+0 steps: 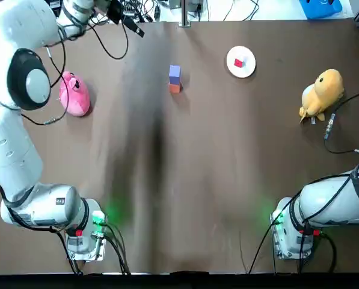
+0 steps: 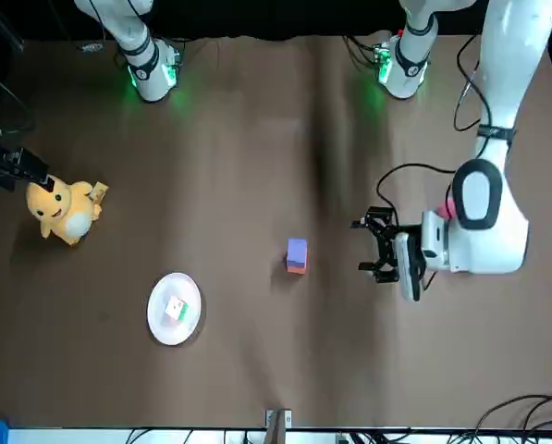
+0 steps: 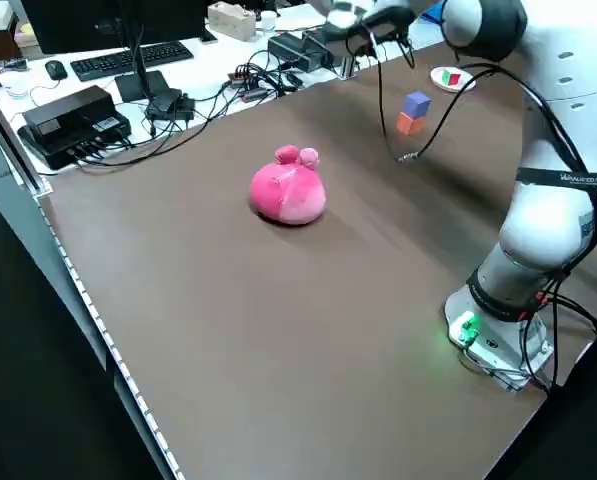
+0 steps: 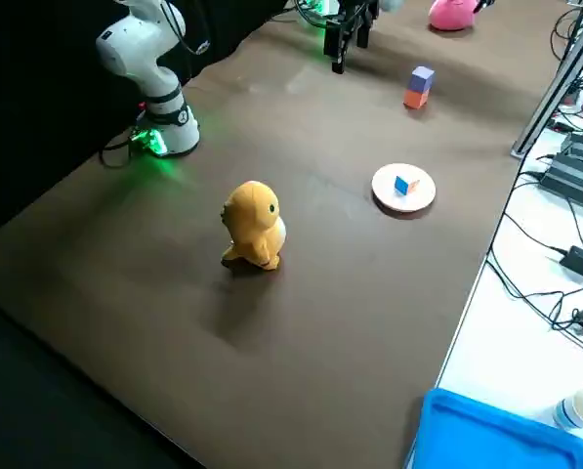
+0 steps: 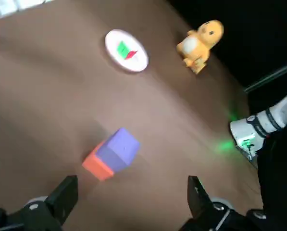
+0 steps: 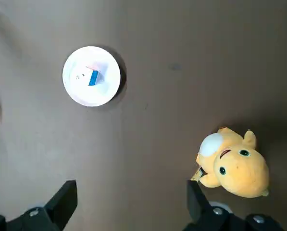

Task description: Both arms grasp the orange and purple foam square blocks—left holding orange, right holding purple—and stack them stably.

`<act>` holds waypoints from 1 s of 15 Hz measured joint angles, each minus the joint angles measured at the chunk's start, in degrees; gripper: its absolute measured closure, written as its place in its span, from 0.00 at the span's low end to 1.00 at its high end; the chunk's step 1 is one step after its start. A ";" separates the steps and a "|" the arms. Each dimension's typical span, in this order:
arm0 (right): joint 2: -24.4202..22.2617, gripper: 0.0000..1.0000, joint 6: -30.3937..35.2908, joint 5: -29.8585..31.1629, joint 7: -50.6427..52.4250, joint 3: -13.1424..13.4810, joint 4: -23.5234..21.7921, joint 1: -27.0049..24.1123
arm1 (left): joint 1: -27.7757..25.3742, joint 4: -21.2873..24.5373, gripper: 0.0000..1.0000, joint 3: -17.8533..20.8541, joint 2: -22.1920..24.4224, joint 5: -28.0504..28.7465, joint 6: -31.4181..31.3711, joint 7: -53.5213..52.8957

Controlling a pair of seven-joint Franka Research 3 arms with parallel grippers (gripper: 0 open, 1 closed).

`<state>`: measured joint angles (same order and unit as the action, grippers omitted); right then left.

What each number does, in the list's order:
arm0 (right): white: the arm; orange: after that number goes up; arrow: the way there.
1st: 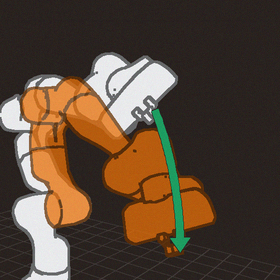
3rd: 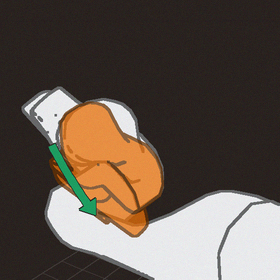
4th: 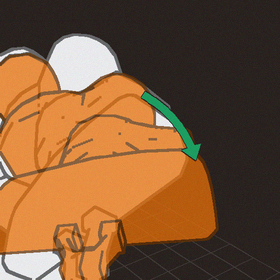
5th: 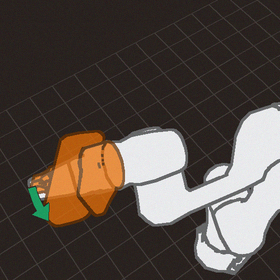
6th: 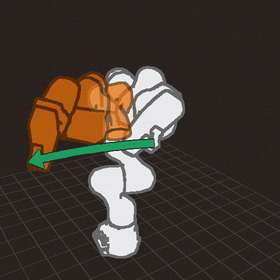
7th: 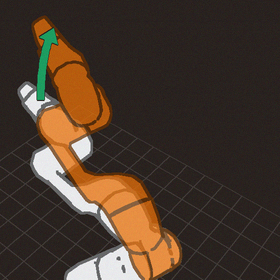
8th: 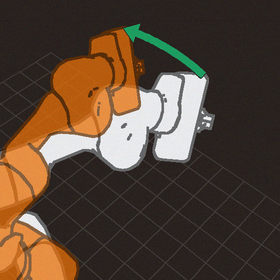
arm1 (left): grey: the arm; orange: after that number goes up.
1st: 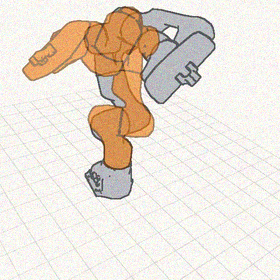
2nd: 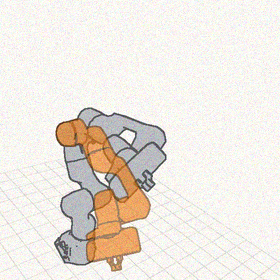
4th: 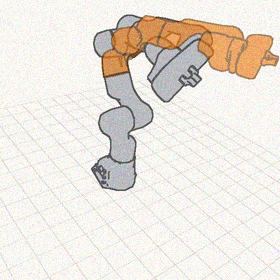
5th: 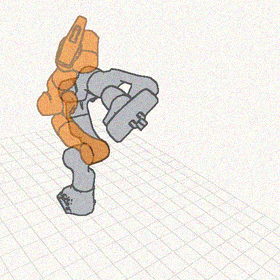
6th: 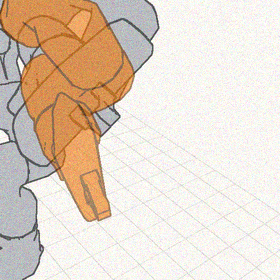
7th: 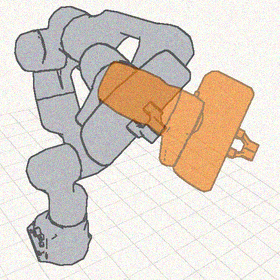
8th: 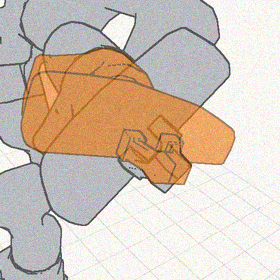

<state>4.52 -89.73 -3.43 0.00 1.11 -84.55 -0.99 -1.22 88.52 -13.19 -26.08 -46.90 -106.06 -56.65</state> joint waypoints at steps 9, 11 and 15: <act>-0.15 0.00 4.85 3.40 0.08 0.23 0.71 -1.32 | -4.04 0.28 0.00 0.43 17.16 38.26 11.47 34.29; -0.15 0.00 4.86 3.48 0.06 0.24 0.71 -1.33 | -4.02 0.65 0.00 0.27 19.35 44.53 13.18 35.54; -0.17 0.00 4.01 3.50 0.05 0.24 0.39 -1.33 | -3.93 1.69 0.00 -0.24 23.79 49.94 14.25 37.15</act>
<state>4.35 -85.72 0.07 0.05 1.35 -84.16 -2.32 -5.16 90.21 -13.43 -2.29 3.03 -91.81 -19.49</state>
